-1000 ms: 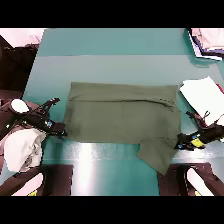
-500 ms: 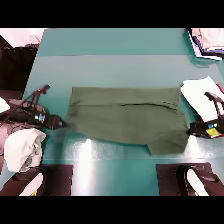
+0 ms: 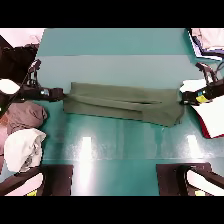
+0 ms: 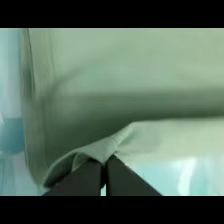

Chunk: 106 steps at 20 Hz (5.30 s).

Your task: Fold the shirts.

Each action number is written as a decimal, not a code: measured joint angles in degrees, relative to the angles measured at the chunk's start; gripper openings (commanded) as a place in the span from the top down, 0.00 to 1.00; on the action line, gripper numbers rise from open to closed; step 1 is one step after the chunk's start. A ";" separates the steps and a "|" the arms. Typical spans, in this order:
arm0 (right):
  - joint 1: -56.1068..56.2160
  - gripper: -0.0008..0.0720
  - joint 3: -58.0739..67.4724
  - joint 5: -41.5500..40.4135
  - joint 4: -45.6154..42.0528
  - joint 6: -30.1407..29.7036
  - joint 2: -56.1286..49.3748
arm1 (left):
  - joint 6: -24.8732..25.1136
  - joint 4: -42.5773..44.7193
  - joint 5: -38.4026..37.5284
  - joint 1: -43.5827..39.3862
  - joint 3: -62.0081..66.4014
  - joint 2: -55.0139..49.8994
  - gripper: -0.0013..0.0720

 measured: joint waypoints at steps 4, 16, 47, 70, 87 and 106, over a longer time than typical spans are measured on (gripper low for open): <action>0.22 0.95 6.60 -2.71 0.76 0.11 -8.37 | -0.02 -0.44 4.24 -0.04 5.84 -7.80 0.83; -5.70 0.23 10.03 -3.82 10.27 -1.86 -16.48 | -2.16 -1.01 -3.74 0.00 14.25 -15.50 0.95; -5.03 0.97 19.19 6.54 34.64 -12.39 -21.05 | -0.50 -3.26 -4.04 -20.09 27.52 -27.45 0.95; 28.02 0.97 51.25 5.86 24.30 0.66 -31.85 | -5.86 -1.03 -24.02 -15.85 62.29 -48.78 0.95; 42.97 0.21 51.63 -24.33 42.05 -16.94 -49.20 | -4.74 8.61 -33.11 -0.09 64.37 -32.59 0.95; 20.94 0.03 16.98 -15.87 44.74 -10.51 -36.70 | -4.26 6.05 -31.58 -0.52 57.11 -32.28 0.95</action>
